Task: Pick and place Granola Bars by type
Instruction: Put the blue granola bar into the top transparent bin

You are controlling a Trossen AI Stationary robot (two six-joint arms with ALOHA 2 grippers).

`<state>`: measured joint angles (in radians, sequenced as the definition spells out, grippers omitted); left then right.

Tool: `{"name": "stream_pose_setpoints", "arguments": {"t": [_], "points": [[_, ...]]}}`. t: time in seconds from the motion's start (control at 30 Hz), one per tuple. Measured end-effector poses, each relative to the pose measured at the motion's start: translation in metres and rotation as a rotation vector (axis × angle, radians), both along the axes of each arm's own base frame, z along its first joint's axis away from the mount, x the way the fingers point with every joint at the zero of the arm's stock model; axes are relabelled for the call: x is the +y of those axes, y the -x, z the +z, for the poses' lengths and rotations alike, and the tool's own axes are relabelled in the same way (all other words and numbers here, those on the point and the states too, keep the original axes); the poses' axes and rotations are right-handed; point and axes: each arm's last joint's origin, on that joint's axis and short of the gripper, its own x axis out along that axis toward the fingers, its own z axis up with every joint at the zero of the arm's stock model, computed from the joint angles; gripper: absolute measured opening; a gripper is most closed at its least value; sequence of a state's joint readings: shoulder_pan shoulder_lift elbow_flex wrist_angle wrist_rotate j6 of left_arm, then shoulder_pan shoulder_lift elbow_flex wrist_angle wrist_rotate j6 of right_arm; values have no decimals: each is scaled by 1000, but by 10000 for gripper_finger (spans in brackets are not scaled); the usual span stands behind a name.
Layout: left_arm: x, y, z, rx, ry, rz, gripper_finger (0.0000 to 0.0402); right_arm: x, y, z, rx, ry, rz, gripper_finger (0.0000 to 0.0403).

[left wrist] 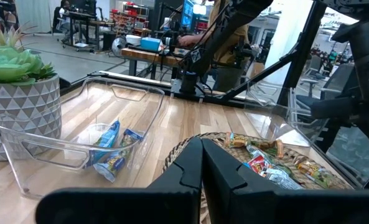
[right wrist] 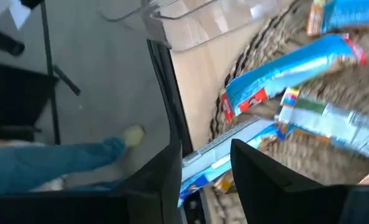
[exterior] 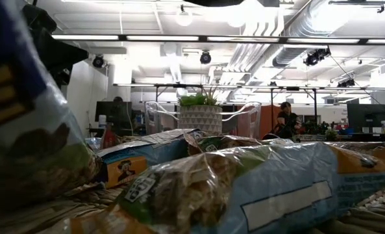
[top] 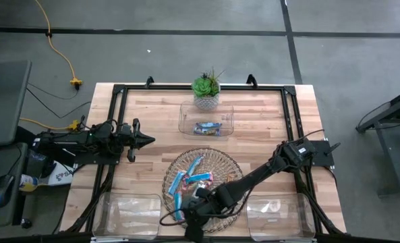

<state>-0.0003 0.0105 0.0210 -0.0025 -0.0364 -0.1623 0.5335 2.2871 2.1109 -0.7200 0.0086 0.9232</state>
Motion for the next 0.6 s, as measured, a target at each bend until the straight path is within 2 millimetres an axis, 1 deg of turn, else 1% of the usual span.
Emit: {"name": "stream_pose_setpoints", "arguments": {"t": [0.17, 0.4, 0.6], "points": [[0, 0, 0, 0, 0, 0, 1, 1, -1, 2, 8, -63, -46, 124], [0, 0, 0, 0, 0, 0, 1, 7, -13, 16, -148, -172, -65, 125], [0, 0, 0, 0, 0, 0, 1, 12, -16, 23, -222, -230, -71, 124]]}}
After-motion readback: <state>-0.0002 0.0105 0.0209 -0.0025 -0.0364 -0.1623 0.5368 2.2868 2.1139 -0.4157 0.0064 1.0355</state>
